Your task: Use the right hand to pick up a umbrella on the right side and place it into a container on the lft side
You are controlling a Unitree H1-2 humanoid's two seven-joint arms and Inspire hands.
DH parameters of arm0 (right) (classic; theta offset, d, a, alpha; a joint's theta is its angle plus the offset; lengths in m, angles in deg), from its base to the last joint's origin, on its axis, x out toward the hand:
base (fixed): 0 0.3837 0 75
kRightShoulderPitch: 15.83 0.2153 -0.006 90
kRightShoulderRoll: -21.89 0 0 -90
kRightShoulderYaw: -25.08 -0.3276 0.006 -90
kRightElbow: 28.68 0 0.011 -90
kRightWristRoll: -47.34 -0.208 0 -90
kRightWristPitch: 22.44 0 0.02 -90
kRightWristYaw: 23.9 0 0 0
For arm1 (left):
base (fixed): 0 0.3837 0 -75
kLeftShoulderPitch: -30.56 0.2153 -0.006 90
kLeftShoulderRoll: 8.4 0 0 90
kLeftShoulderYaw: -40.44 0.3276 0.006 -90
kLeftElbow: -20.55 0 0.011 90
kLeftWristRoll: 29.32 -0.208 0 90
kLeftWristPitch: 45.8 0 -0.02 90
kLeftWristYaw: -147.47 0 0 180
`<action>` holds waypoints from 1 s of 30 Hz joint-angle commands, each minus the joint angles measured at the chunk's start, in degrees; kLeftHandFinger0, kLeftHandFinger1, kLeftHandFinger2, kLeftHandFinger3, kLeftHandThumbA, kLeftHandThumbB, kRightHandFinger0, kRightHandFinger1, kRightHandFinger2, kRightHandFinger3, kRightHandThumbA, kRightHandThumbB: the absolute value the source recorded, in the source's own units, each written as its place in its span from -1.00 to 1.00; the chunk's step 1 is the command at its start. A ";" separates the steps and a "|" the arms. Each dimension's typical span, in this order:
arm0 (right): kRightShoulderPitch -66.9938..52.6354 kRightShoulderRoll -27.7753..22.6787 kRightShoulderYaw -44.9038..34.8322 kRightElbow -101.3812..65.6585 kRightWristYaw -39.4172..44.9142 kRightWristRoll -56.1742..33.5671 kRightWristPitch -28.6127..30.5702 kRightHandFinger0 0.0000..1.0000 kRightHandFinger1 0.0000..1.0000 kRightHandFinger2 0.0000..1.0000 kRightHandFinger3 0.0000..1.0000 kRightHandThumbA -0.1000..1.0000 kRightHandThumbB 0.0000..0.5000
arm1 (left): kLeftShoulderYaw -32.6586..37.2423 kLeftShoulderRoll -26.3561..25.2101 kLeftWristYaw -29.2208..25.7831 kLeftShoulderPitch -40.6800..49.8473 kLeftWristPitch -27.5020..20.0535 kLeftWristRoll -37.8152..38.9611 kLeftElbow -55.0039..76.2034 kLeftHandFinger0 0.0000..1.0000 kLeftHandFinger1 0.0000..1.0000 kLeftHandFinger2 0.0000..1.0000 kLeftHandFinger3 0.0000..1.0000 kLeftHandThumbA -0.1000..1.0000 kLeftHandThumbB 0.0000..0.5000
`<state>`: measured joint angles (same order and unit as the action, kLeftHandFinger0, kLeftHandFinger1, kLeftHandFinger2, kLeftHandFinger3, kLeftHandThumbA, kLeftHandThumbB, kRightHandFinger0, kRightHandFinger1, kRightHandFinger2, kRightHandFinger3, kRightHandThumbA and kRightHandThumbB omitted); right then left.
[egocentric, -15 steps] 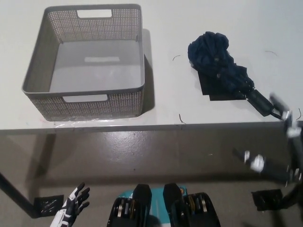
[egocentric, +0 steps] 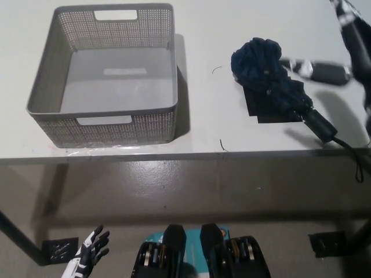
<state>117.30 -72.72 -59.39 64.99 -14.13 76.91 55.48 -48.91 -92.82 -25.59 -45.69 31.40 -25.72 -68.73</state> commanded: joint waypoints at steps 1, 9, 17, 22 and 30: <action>11.68 -2.37 5.11 12.98 3.01 6.87 -7.22 1.00 1.00 1.00 1.00 1.00 0.67 | -0.01 -1.50 1.85 1.29 -3.77 0.78 2.14 1.00 1.00 1.00 1.00 1.00 -0.81; 20.48 0.23 11.32 36.31 1.08 6.56 -6.89 1.00 1.00 1.00 1.00 1.00 0.76 | -0.03 -1.32 2.56 1.95 -4.36 1.60 1.96 1.00 1.00 1.00 1.00 1.00 -0.87; 25.25 3.93 15.52 56.25 -1.63 5.60 -3.54 1.00 1.00 1.00 1.00 1.00 0.83 | 0.00 -0.95 2.72 2.02 -5.17 1.36 1.44 1.00 1.00 1.00 1.00 1.00 -0.85; 24.39 6.18 15.88 63.95 -3.50 3.88 -1.45 1.00 1.00 1.00 1.00 1.00 0.90 | 0.22 -1.15 3.35 2.18 -4.58 1.53 2.15 1.00 1.00 1.00 1.00 1.00 -0.85; 19.73 8.85 14.79 70.95 -4.67 1.39 1.54 1.00 1.00 1.00 1.00 1.00 0.99 | 0.65 -1.85 4.21 1.41 -4.40 0.80 2.68 1.00 1.00 1.00 1.00 1.00 -0.90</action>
<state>137.82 -65.47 -44.03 133.80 -17.74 80.88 54.06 -48.55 -93.48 -22.62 -44.30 28.81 -25.11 -68.18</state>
